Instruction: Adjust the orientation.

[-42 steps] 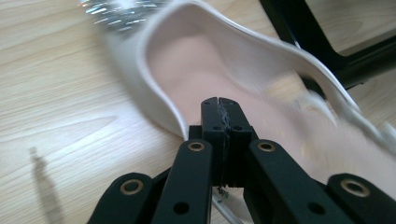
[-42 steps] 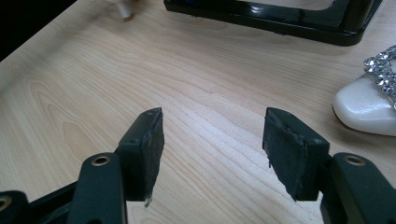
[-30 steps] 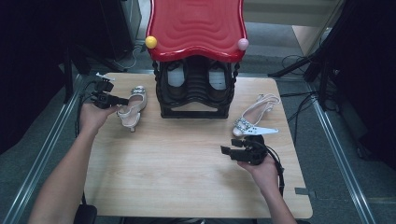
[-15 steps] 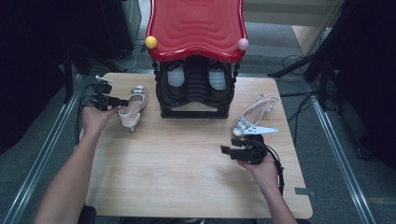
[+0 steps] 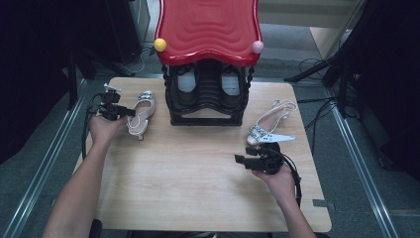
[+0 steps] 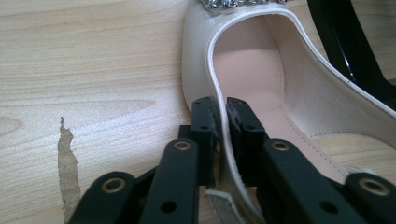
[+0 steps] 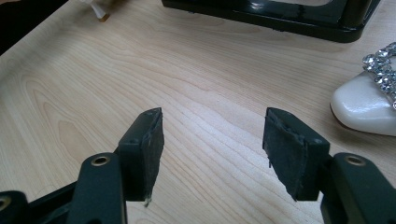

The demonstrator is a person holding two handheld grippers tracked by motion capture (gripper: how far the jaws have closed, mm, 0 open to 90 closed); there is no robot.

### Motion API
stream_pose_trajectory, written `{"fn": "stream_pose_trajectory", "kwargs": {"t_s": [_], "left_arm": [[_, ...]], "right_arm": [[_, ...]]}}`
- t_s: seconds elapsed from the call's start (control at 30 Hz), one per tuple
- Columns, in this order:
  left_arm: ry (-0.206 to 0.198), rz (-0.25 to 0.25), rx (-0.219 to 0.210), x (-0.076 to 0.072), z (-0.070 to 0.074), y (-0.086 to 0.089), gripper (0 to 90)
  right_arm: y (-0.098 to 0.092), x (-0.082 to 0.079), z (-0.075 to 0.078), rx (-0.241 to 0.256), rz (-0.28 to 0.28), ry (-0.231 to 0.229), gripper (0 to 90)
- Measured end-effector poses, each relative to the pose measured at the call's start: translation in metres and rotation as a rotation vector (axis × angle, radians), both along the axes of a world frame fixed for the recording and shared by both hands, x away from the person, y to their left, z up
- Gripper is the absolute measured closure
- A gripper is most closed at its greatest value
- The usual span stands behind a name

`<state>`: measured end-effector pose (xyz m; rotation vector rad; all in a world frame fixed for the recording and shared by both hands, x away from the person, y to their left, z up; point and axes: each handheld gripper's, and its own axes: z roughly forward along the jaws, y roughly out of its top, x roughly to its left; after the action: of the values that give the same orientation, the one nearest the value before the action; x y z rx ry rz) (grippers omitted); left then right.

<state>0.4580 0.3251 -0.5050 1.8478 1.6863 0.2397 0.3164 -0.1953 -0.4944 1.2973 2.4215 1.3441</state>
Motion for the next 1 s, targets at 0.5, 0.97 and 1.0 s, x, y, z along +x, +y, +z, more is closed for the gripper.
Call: {"fn": "stream_pose_trajectory", "kwargs": {"t_s": [0.5,0.97,1.0], "left_arm": [[0.022,-0.008,-0.06,-0.01,0.012,0.001,87.7],[0.023,-0.054,-0.107,-0.055,0.02,-0.001,87.5],[0.027,-0.064,-0.105,-0.058,0.021,-0.001,87.5]], "right_arm": [[0.0,0.003,0.0,0.005,-0.003,-0.009,39.5],[0.011,0.017,0.002,0.011,0.026,-0.026,39.5],[0.012,0.019,0.003,0.016,0.03,-0.028,39.5]]}}
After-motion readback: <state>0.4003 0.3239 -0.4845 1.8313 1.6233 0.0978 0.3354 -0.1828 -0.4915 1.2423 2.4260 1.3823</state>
